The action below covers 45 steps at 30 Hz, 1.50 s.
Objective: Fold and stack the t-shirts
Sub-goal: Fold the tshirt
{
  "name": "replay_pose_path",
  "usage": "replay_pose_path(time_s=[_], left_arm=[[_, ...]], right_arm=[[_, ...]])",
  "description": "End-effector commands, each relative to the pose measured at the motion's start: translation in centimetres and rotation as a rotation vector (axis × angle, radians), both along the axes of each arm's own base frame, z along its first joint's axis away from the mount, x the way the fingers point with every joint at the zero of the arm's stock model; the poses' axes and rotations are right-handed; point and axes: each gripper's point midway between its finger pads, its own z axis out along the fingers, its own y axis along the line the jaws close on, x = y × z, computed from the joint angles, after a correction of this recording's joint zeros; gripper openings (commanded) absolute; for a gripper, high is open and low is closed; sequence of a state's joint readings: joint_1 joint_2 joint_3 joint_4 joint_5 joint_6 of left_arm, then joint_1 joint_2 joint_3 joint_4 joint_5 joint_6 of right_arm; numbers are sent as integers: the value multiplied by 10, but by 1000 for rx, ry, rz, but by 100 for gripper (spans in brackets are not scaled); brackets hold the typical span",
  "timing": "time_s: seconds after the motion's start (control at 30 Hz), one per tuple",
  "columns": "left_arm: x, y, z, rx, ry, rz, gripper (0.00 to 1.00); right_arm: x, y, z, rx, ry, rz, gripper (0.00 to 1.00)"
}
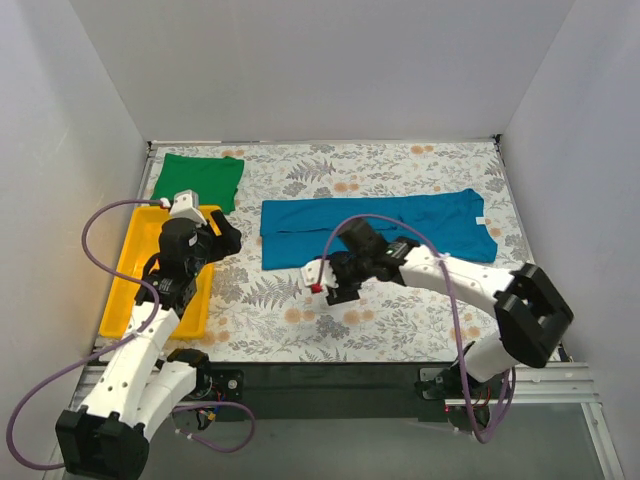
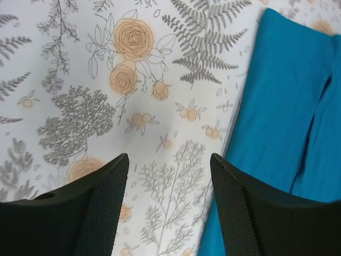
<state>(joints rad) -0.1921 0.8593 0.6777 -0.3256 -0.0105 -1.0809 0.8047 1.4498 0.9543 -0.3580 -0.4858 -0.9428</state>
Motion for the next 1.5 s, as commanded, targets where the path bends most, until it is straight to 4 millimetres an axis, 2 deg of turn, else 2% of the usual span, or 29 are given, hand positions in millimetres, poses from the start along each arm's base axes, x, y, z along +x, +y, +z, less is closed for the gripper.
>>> replay_pose_path(time_s=[0.0,0.03,0.07,0.1,0.17,0.27,0.43,0.53,0.67,0.8,0.9,0.93,1.0,1.03,1.1,1.13,1.17,1.2,1.23,1.27,1.3,1.37,1.4,1.43,1.47], left_arm=[[-5,28,16,82,-61,115,70],[-8,30,22,80,-82,128,70],[-9,35,22,91,-87,151,70],[-11,37,23,92,-93,161,70],[-16,43,28,91,-118,188,71],[-21,49,37,87,-159,217,73],[-23,50,43,81,-188,224,73],[-22,47,44,73,-190,211,73],[-22,46,44,70,-192,207,73],[-22,46,46,67,-198,204,73],[-22,45,46,64,-202,204,73],[-22,45,46,65,-202,202,73],[-22,45,47,62,-205,199,73],[-22,44,47,61,-205,198,73],[-22,43,47,59,-206,189,73],[-22,40,48,53,-210,178,73],[-22,39,47,50,-209,171,73],[-21,38,48,49,-215,161,73],[-21,32,48,40,-217,132,73],[-21,30,47,37,-215,118,73],[-20,27,47,36,-218,104,73],[-20,15,45,17,-215,35,73],[-19,8,45,5,-217,4,73],[-18,3,44,-3,-216,-26,73],[-21,-11,42,-31,-207,-103,73]], right_arm=[[26,29,-16,-166,-275,61,70],[37,48,-3,-147,-333,42,69],[40,60,-16,-167,-327,27,69],[39,78,-13,-148,-351,29,68],[57,102,-17,-164,-379,-29,66],[78,120,-26,-181,-410,-84,63],[84,130,-40,-186,-400,-99,57],[84,130,-54,-207,-378,-105,50],[86,128,-73,-237,-360,-126,46],[90,126,-83,-254,-360,-149,40],[86,123,-88,-258,-340,-149,28],[82,123,-90,-257,-323,-134,20],[70,119,-92,-251,-296,-103,13],[58,121,-93,-230,-256,-58,8],[36,113,-92,-218,-220,16,4],[17,110,-93,-205,-168,79,1],[7,110,-81,-176,-173,121,1],[-15,99,-90,-197,-142,173,1],[-31,100,-78,-162,-129,220,1],[-44,93,-79,-173,-119,260,1],[-66,83,-88,-196,-96,310,1],[-91,72,-85,-204,-86,382,1],[-106,61,-92,-231,-77,415,1],[-111,57,-87,-228,-86,428,2],[-116,51,-87,-240,-78,437,6]])
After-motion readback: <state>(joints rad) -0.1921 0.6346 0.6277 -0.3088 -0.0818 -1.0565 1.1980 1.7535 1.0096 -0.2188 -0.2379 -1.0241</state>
